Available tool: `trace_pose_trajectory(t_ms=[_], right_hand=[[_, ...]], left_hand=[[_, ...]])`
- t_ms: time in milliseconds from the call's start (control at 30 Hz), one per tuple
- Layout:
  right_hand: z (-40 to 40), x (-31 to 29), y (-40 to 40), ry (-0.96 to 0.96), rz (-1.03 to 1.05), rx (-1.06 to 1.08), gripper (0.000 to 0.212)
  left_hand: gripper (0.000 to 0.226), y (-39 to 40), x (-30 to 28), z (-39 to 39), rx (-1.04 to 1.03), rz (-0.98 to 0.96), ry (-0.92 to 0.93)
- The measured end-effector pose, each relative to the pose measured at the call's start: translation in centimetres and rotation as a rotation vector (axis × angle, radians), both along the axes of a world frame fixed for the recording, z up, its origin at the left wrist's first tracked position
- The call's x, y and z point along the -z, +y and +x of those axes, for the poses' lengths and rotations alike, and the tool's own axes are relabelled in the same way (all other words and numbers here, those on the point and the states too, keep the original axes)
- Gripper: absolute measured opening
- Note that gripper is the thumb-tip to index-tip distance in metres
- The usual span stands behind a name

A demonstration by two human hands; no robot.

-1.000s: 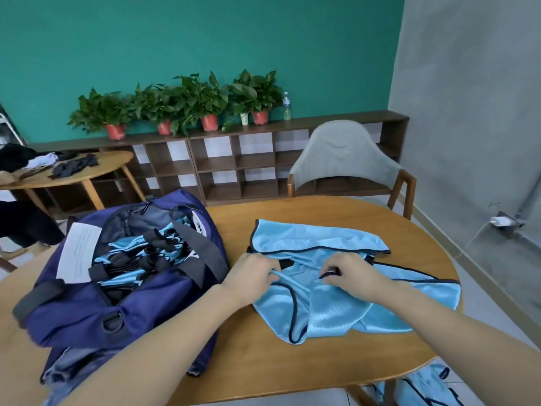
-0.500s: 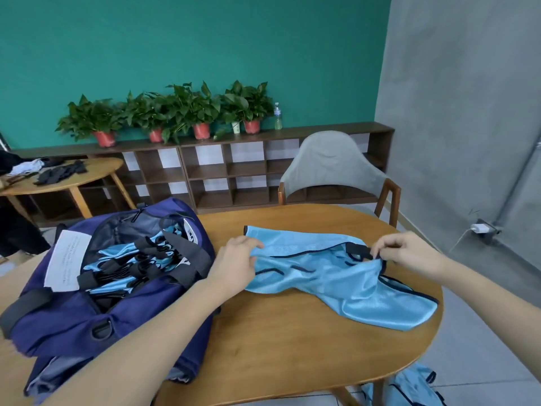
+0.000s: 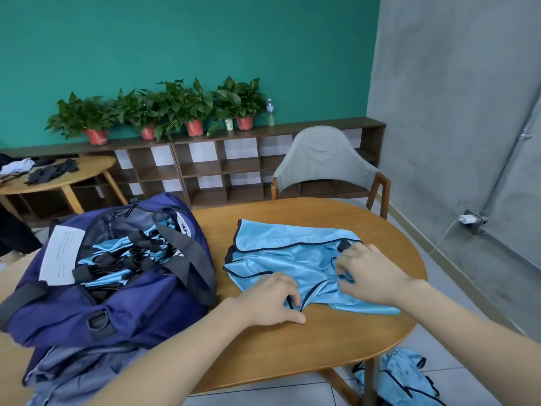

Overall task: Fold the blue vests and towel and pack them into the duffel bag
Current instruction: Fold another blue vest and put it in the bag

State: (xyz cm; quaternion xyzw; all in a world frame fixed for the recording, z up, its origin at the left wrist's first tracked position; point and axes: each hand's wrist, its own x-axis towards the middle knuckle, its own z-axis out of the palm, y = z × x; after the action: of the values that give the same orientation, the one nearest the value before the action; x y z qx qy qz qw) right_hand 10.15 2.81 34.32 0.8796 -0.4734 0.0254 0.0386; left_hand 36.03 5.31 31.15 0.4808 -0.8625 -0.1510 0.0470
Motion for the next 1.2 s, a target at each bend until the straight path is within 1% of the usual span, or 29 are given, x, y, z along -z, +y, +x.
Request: trace_pose_trajectory(t_ms=[67,133,167,233,267,367,433,467,533,567,600,633,667,733,800,900,1000,1067,1133,1200], right_hand=[[1.5,1.2,0.1,-0.037,0.109,-0.093,0.032],[2.7,2.4,0.1,-0.083,0.242,-0.121,0.04],[3.1,2.9,0.1,-0.125,0.279,-0.136,0.037],[3.6,3.6,0.0,-0.236,0.285,-0.153,0.021],[3.6,3.3,0.1,-0.291,0.291,-0.135,0.017],[3.3,1.4,0.9,-0.421,0.295,-0.08,0.018],[3.3,-0.1,1.4,-0.506,0.322,-0.109,0.013],[3.5,-0.8,1.7,-0.54,0.358,-0.132,0.014],[4.0,-1.9,2.2,-0.526,0.425,-0.16,0.023],[4.3,-2.2,2.3,-0.491,0.425,-0.17,0.023],[4.5,-2.6,2.4,-0.467,0.417,-0.18,0.029],[4.5,-2.9,2.4,-0.464,0.407,-0.18,0.038],[4.3,-3.5,2.4,-0.472,0.384,-0.159,0.042],[3.5,-5.0,2.4,-0.47,0.301,-0.086,0.034],[2.2,-6.4,2.1,-0.383,0.225,-0.023,0.027],[0.2,-8.1,1.0,-0.242,0.127,0.063,0.029],[-1.9,-9.8,-0.2,-0.212,0.056,0.143,0.032],[-3.0,-10.8,-0.8,-0.235,0.026,0.201,0.033],[-3.7,-11.5,-1.1,-0.277,-0.04,0.259,0.03],[-4.2,-11.8,-0.8,-0.313,-0.145,0.316,0.027]], left_hand=[[0.029,0.1,0.2,0.0,0.035,-0.038,-0.04],[0.023,0.3,0.3,0.2,0.026,-0.063,0.023],[0.022,0.4,0.1,0.3,0.01,-0.077,0.074],[0.022,0.9,-0.5,0.4,-0.023,-0.125,0.157],[0.023,1.1,-0.9,0.5,-0.038,-0.148,0.186],[0.025,1.7,-2.2,1.1,-0.062,-0.173,0.24],[0.027,2.0,-3.5,1.1,-0.08,-0.165,0.274],[0.027,2.2,-4.3,0.9,-0.093,-0.155,0.305],[0.023,2.6,-5.8,0.5,-0.117,-0.133,0.389],[0.021,2.8,-6.5,0.3,-0.127,-0.125,0.423],[0.02,2.9,-7.2,0.3,-0.133,-0.121,0.441],[0.02,3.1,-7.8,0.3,-0.136,-0.124,0.44],[0.021,3.2,-8.3,0.5,-0.144,-0.129,0.42],[0.023,3.4,-9.2,1.3,-0.183,-0.124,0.371],[0.024,3.3,-10.1,2.4,-0.215,-0.106,0.325],[0.02,2.4,-11.4,4.6,-0.25,-0.12,0.232],[0.015,1.4,-12.7,6.2,-0.305,-0.227,0.177],[0.016,0.9,-13.7,6.6,-0.332,-0.339,0.218],[0.016,0.6,-14.6,6.7,-0.364,-0.374,0.312],[0.016,0.7,-15.1,6.5,-0.402,-0.388,0.351]])
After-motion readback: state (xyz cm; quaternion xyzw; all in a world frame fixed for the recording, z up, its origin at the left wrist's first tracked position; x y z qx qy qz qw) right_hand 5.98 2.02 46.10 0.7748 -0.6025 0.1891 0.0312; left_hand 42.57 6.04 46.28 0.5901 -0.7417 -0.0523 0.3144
